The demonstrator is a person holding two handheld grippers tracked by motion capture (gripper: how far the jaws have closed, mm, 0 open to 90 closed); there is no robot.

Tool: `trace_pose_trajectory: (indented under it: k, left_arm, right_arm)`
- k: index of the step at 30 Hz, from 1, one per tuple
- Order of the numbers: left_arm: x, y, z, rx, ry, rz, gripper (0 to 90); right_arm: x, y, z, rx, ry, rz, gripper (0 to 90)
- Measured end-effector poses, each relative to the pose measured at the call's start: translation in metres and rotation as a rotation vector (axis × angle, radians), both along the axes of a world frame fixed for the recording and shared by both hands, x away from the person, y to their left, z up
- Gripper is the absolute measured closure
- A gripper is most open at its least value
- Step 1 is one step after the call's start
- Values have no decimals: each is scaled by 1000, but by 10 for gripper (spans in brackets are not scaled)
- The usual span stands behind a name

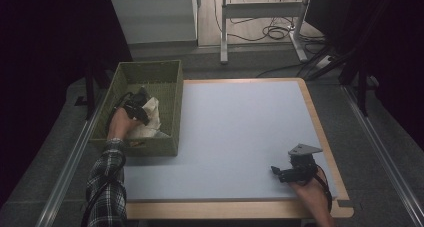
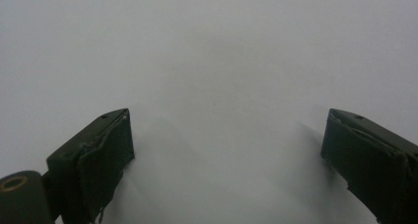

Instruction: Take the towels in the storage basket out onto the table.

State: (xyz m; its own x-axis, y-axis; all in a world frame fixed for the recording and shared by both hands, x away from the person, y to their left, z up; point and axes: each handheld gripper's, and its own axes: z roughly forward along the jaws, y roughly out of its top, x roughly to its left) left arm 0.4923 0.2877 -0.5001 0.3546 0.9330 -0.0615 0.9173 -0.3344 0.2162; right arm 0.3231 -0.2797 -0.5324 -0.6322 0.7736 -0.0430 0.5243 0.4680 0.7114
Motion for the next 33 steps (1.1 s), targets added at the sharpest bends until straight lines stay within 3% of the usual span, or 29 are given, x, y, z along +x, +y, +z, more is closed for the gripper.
trace_pose_trajectory:
  k: [5,19,24,33]
  left_arm:
    - [-4,6,14,-64,-74,25,811]
    - [-30,16,70,-157,-237,9,805]
    - [-40,20,87,-185,-283,1,805]
    - [-51,20,118,-215,-331,-12,805]
  right_arm:
    - [0,0,0,0,0,0,56]
    - [0,0,0,0,0,0,56]
    - [0,0,0,-1,-1,0,56]
    - [0,0,0,-1,0,0,56]
